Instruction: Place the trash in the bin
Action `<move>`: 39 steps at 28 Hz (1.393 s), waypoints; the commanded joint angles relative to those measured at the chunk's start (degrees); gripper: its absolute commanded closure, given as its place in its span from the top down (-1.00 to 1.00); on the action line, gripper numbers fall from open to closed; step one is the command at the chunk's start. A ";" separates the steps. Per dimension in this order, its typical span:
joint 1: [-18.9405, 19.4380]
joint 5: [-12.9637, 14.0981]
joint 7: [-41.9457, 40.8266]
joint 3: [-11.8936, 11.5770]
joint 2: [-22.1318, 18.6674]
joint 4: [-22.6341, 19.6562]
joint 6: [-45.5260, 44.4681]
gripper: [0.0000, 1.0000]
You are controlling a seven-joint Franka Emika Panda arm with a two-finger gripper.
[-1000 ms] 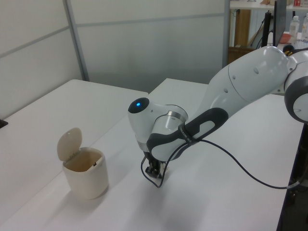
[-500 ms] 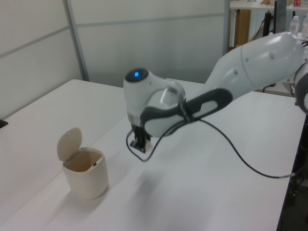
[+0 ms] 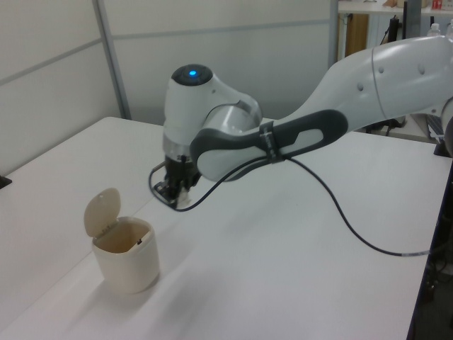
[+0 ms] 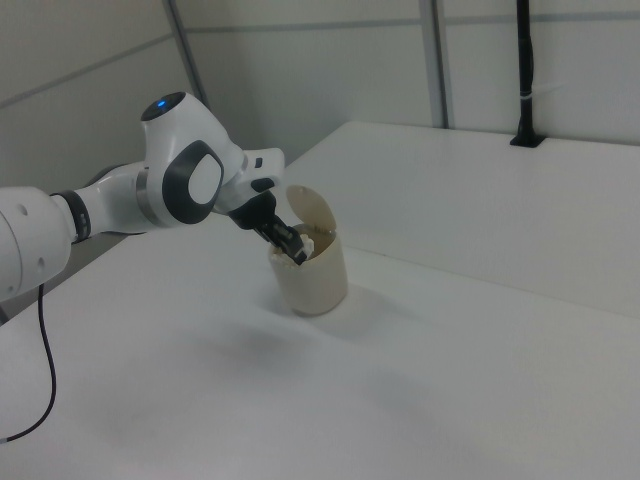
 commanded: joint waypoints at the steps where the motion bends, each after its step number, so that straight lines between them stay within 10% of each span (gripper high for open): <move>1: 0.25 -4.03 8.29 1.61 5.64 3.42 7.14 -0.87; 7: 2.53 -13.09 19.46 1.96 8.19 3.60 13.21 -0.75; 11: 2.62 -15.29 23.33 1.96 9.68 5.35 13.22 0.99; 31: 2.27 -14.51 19.31 2.05 7.58 4.30 6.56 1.00; 39: 1.31 3.77 -5.56 0.82 3.54 4.65 -13.92 1.00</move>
